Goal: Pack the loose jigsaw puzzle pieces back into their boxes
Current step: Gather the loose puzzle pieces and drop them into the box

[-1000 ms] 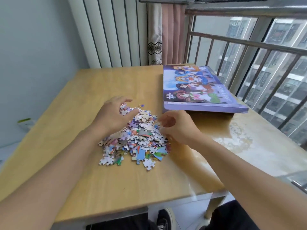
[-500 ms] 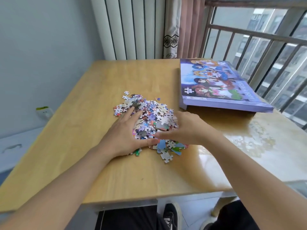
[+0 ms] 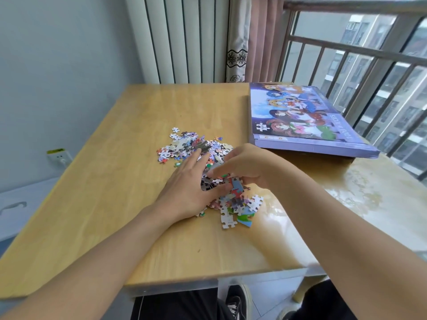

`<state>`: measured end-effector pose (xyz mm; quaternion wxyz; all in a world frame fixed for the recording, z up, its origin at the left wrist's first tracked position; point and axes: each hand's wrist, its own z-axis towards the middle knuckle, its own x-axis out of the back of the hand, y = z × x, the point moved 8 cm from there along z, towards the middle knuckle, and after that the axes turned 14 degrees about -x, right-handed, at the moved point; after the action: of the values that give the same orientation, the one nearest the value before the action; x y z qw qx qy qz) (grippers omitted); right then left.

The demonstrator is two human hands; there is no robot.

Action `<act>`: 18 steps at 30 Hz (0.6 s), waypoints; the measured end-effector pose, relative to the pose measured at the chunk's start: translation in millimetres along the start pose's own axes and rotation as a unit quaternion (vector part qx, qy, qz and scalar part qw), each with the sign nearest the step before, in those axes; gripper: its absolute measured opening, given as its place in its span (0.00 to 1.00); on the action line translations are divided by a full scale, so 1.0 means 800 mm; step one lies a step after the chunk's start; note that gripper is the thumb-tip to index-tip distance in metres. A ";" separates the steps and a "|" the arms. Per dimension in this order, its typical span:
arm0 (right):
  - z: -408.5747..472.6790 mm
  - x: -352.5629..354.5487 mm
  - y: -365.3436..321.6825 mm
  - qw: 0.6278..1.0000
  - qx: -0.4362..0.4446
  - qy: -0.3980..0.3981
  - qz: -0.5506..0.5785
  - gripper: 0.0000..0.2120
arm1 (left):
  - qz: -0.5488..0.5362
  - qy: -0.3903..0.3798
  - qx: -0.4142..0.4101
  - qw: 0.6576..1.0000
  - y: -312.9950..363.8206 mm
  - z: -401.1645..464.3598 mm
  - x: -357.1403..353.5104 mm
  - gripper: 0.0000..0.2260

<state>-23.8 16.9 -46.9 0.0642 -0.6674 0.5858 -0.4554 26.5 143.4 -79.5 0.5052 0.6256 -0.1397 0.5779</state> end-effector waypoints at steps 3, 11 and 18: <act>-0.001 0.000 -0.003 1.000 0.012 -0.010 0.008 0.36 | -0.065 0.012 -0.013 0.998 0.005 0.006 -0.002 0.50; 0.002 0.003 -0.004 0.997 0.067 0.018 -0.019 0.30 | -0.154 0.036 -0.044 0.986 0.010 0.007 0.004 0.56; -0.002 0.006 0.003 0.990 0.136 0.024 -0.036 0.36 | -0.255 0.003 -0.088 0.963 -0.008 -0.001 0.020 0.51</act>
<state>-27.4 13.1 -44.7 0.1236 -0.6625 0.4953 -0.5481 35.1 153.6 -69.0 0.6890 0.5919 -0.0239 0.4176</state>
